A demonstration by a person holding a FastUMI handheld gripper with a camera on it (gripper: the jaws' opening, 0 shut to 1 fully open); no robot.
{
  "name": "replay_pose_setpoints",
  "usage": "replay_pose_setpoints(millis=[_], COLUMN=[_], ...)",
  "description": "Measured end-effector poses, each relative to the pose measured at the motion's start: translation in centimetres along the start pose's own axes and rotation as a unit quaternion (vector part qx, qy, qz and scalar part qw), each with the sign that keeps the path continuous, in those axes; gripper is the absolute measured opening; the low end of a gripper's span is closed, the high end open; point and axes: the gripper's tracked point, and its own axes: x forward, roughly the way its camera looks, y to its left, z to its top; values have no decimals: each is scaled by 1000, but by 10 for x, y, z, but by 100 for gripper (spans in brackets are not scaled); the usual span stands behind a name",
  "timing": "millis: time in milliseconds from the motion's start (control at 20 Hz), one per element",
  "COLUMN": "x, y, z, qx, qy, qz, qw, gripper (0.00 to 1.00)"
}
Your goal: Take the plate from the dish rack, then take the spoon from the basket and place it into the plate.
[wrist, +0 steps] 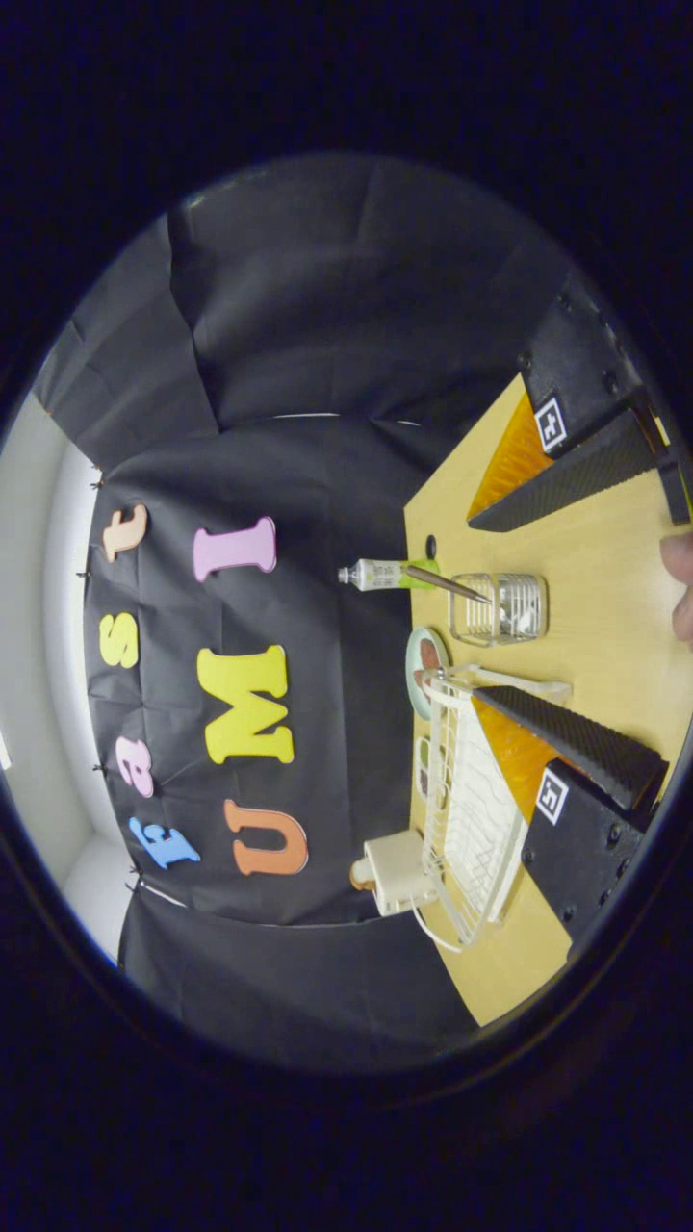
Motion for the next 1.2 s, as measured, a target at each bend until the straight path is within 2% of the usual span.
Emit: replay_pose_setpoints(millis=[450, 600, 800, 1100, 1200], x=[133, 175, 212, 225, 221], y=[-12, -13, -13, -9, -8], z=[4, -2, -7, -15, -13], qx=[17, 44, 61, 69, 73], qy=[46, 79, 107, 124, 125], qz=[5, 13, 18, 21, 21], qw=[999, 996, 992, 990, 989], gripper=[100, 100, 100, 87, 74])
